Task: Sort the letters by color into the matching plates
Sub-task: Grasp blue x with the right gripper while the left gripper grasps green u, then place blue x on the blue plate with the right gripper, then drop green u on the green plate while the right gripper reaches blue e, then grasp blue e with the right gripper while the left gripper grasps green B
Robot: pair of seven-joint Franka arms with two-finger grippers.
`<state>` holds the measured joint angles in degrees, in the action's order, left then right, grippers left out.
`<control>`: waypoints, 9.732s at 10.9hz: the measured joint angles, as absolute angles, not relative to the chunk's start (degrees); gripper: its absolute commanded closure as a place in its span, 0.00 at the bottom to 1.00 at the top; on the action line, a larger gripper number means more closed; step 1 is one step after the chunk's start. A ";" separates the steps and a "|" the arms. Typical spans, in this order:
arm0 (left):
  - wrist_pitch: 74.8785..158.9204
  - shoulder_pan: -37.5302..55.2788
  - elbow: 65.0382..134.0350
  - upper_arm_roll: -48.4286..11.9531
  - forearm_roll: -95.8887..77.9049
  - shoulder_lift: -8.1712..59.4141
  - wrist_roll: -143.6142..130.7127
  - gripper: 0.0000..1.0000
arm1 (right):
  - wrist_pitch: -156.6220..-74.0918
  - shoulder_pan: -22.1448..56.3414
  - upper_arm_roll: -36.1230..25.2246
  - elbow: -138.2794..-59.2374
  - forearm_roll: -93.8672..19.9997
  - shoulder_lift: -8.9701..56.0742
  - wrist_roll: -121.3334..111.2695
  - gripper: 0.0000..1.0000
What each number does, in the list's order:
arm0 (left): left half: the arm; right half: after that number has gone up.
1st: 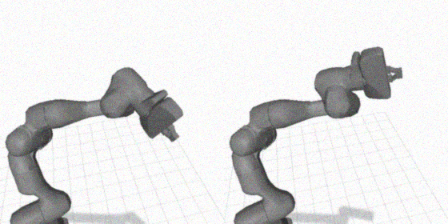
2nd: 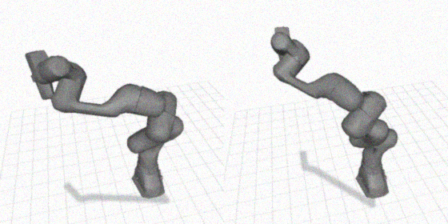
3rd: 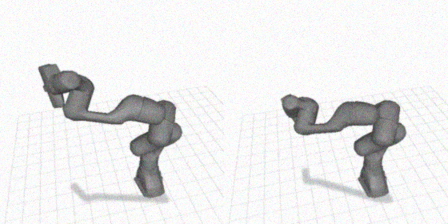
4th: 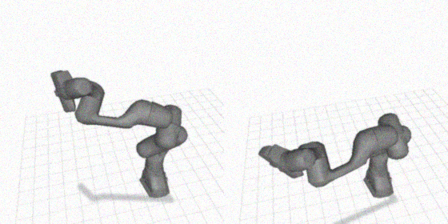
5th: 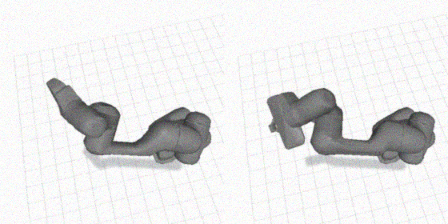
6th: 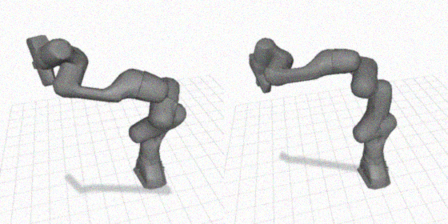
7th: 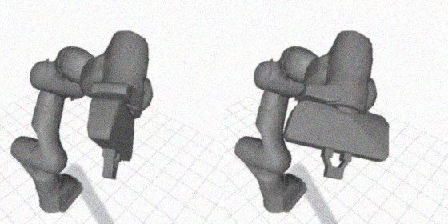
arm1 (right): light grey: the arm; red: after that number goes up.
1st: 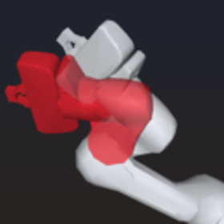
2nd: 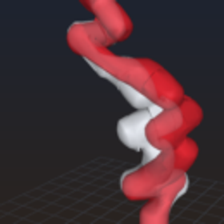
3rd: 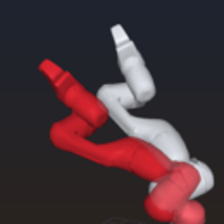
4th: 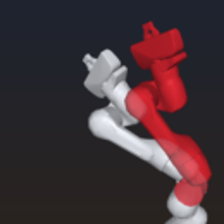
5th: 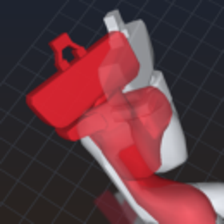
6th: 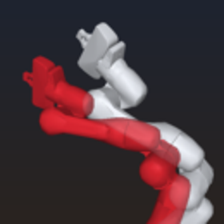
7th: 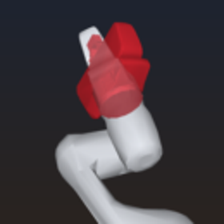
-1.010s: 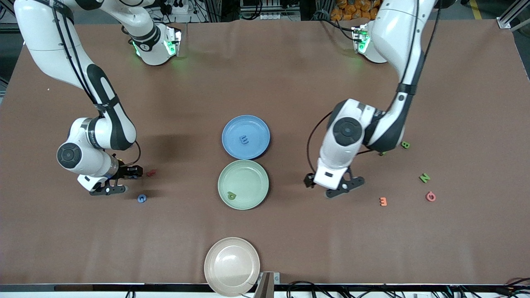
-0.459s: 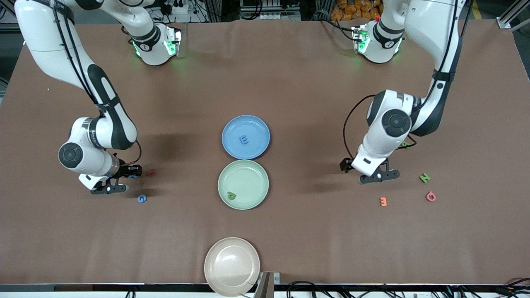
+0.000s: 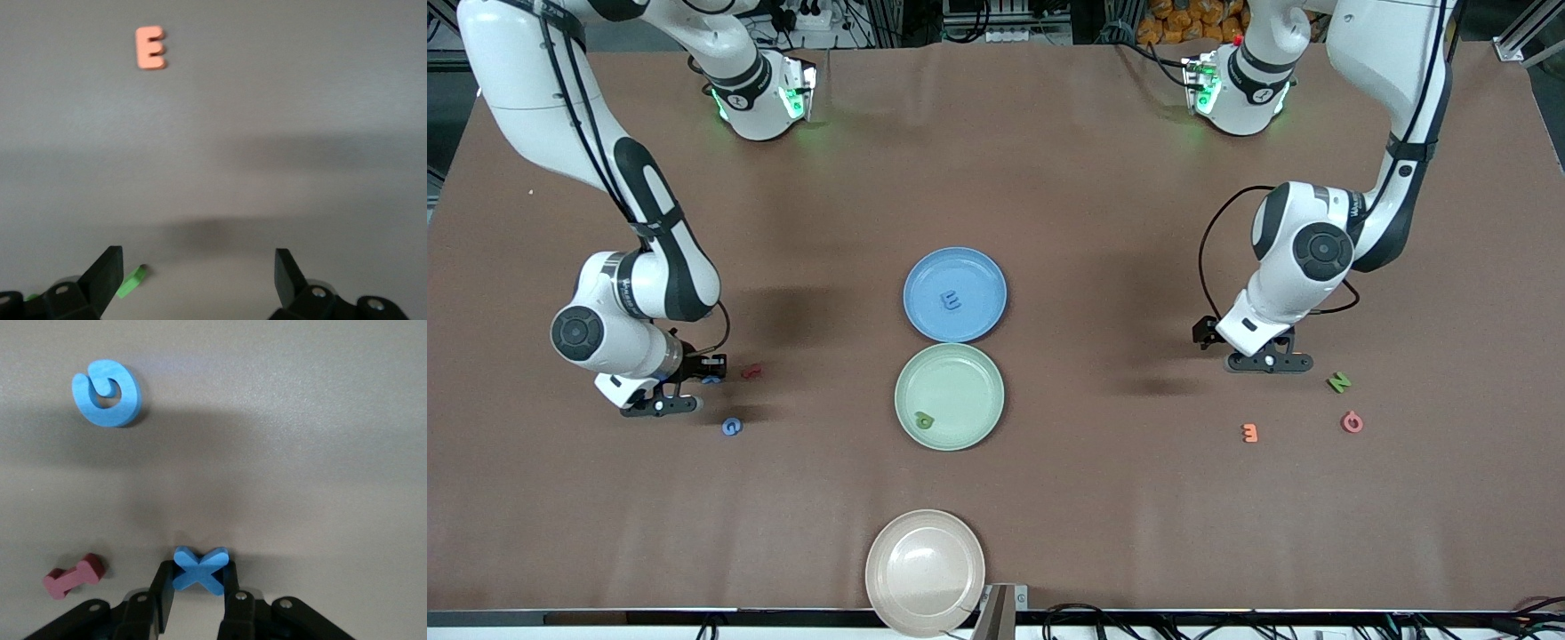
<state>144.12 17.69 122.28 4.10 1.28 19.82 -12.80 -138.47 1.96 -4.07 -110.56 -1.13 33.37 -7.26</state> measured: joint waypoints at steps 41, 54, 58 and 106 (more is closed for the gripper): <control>149.50 8.26 127.98 0.84 1.03 23.90 -41.54 1.00 | -124.80 34.94 11.50 -105.56 -0.93 29.29 49.47 0.25; 149.82 15.91 99.09 -12.18 -1.39 35.42 -64.89 1.00 | -124.41 11.10 9.77 -104.84 7.72 23.29 21.97 0.26; 157.53 20.76 94.50 -12.09 -1.39 38.96 -73.23 1.00 | -132.79 2.95 8.41 -105.18 10.30 26.54 6.29 0.27; 159.80 -2.66 141.33 0.64 9.49 16.64 -51.15 0.00 | -127.64 17.00 15.05 -98.95 -0.39 33.23 42.30 1.00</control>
<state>159.80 -2.66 141.33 0.64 9.49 16.64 -51.15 -127.64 17.00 15.05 -98.95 -0.39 33.23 42.30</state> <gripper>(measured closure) 0.000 0.661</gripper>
